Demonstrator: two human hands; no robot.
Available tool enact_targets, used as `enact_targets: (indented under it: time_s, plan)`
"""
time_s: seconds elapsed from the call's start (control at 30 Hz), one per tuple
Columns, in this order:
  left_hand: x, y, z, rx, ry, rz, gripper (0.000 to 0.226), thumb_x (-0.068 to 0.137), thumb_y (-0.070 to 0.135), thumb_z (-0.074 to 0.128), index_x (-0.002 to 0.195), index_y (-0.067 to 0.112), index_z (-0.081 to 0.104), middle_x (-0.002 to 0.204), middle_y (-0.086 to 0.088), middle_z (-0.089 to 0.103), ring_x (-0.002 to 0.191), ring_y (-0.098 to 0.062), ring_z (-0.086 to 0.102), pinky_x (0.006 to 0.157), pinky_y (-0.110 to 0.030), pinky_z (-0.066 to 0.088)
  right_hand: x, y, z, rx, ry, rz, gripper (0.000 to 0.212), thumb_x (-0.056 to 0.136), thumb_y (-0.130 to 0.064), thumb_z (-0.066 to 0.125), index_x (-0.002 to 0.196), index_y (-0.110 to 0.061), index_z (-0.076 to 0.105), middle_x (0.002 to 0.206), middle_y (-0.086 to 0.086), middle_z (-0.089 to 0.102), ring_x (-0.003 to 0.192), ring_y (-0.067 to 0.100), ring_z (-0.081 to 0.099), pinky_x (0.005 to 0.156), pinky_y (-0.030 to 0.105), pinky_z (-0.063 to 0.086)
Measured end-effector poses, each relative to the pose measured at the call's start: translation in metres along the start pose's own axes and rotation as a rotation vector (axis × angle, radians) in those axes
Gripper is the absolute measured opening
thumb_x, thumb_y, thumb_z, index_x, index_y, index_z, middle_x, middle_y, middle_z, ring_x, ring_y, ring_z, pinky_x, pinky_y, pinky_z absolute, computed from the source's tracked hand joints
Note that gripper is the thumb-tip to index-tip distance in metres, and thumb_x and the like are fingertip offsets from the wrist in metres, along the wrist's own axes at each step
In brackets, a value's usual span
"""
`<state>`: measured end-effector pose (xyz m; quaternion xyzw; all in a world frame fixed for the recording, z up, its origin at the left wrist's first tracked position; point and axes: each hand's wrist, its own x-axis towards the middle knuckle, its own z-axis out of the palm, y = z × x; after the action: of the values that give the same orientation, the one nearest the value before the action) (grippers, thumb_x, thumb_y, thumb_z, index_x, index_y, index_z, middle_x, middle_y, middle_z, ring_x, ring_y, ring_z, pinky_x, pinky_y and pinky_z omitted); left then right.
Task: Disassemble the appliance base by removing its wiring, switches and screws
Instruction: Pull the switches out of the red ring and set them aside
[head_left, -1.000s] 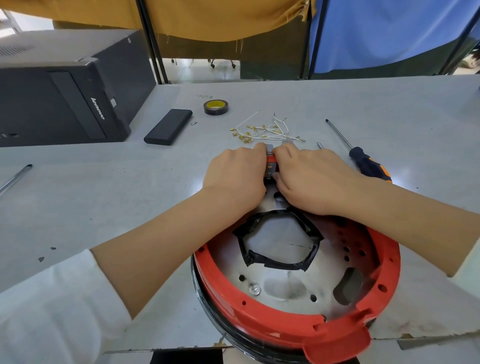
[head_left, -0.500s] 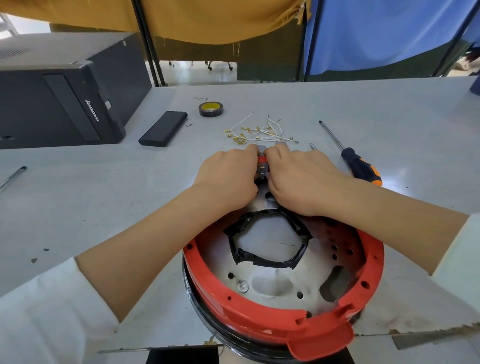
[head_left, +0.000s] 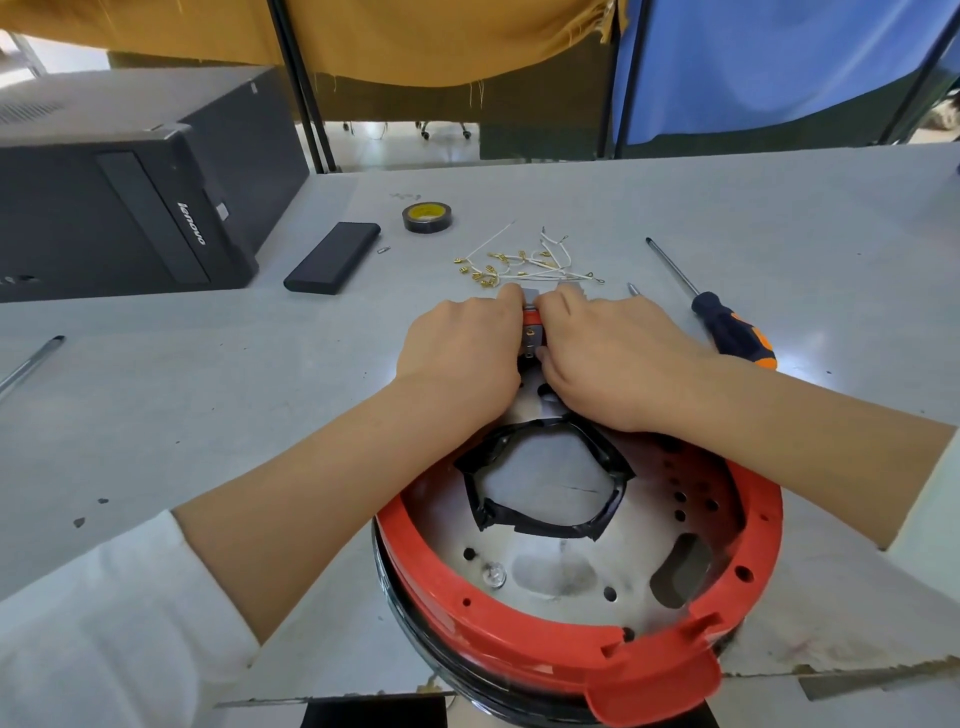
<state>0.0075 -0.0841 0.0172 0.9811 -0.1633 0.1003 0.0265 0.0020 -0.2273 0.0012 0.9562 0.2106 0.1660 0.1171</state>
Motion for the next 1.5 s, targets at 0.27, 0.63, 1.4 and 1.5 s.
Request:
enact_targets:
  time_s: [0.27,0.63,1.4,1.5]
  plan:
    - [0.011,-0.013,0.003,-0.212,-0.093,0.057,0.029,0.089,0.013,0.043,0.118,0.017,0.046,0.106,-0.012,0.062,0.078,-0.030,0.047,0.063,-0.033,0.033,0.006,0.006,-0.005,0.141,-0.029,0.041,0.026,0.097,-0.029,0.034,0.114,-0.010,0.041,0.115,0.009,0.052,0.091,0.033,0.059,0.061,0.036,0.029]
    - [0.011,-0.002,0.003,-0.151,-0.024,-0.095,0.020,0.080,0.023,0.046,0.100,0.018,0.048,0.099,-0.012,0.061,0.074,-0.027,0.038,0.062,-0.031,0.028,0.009,0.001,-0.005,0.171,-0.041,0.099,0.024,0.097,-0.029,0.031,0.109,-0.012,0.042,0.113,0.008,0.052,0.095,0.032,0.058,0.063,0.035,0.026]
    - [0.010,-0.001,0.001,-0.059,0.004,-0.010,0.028,0.081,0.017,0.051,0.109,0.016,0.046,0.079,-0.005,0.047,0.069,-0.028,0.040,0.054,-0.031,0.025,0.007,0.002,-0.001,0.077,-0.010,0.049,0.026,0.096,-0.030,0.037,0.111,-0.009,0.041,0.113,0.010,0.051,0.087,0.030,0.058,0.051,0.033,0.013]
    - [0.010,0.000,0.001,-0.048,0.005,-0.012,0.027,0.079,0.016,0.051,0.105,0.016,0.045,0.070,0.000,0.037,0.068,-0.028,0.040,0.050,-0.031,0.022,0.007,0.001,-0.001,0.054,-0.011,0.054,0.026,0.096,-0.030,0.038,0.111,-0.009,0.042,0.112,0.010,0.051,0.085,0.031,0.058,0.049,0.033,0.009]
